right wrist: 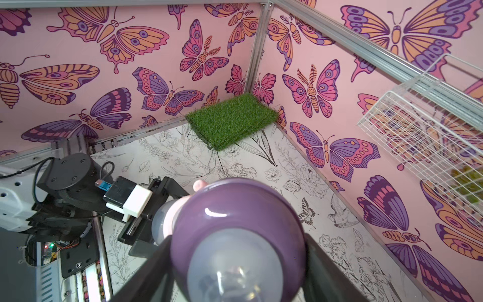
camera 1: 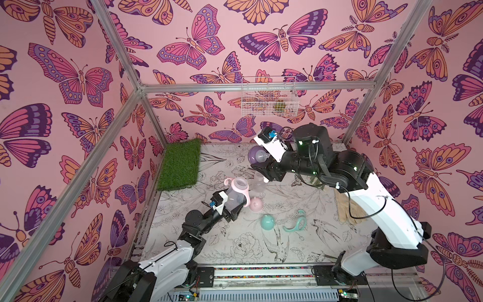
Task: Assemble the baby bottles
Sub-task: Close the nipple on the baby bottle.
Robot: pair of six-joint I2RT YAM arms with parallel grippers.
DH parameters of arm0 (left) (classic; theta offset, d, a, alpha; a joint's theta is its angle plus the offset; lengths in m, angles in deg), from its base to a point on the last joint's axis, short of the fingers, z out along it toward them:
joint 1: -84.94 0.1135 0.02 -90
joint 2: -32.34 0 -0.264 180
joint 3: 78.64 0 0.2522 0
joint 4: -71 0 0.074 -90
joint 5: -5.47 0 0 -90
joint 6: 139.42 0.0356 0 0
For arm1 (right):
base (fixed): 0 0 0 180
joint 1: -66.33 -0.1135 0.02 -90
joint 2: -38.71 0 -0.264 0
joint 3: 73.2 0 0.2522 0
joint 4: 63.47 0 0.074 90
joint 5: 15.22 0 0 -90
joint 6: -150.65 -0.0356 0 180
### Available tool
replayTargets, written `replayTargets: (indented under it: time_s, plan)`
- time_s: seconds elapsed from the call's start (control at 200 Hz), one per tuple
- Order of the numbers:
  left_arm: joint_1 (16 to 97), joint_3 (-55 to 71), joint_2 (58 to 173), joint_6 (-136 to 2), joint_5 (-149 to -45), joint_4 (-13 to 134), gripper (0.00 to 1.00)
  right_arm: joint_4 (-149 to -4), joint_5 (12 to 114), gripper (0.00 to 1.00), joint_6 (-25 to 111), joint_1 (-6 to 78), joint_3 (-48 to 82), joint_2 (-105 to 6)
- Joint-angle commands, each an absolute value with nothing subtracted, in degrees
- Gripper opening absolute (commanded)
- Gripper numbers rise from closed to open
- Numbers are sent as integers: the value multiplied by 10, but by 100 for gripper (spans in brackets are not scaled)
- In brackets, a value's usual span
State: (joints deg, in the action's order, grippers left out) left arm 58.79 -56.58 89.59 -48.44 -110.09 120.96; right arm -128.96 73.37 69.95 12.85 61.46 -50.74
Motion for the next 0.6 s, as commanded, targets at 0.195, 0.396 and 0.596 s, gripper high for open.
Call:
replayTargets:
  time_s: [0.195, 0.396, 0.596]
  plan:
    - [591, -544, 882, -495, -1152, 1215, 0, -1299, 694, 44, 700, 114, 629, -534]
    - [591, -543, 871, -488, -1141, 1196, 0, -1294, 682, 44, 697, 111, 629, -534]
    - [591, -543, 878, -485, -1139, 1193, 0, -1289, 689, 44, 701, 110, 629, -529]
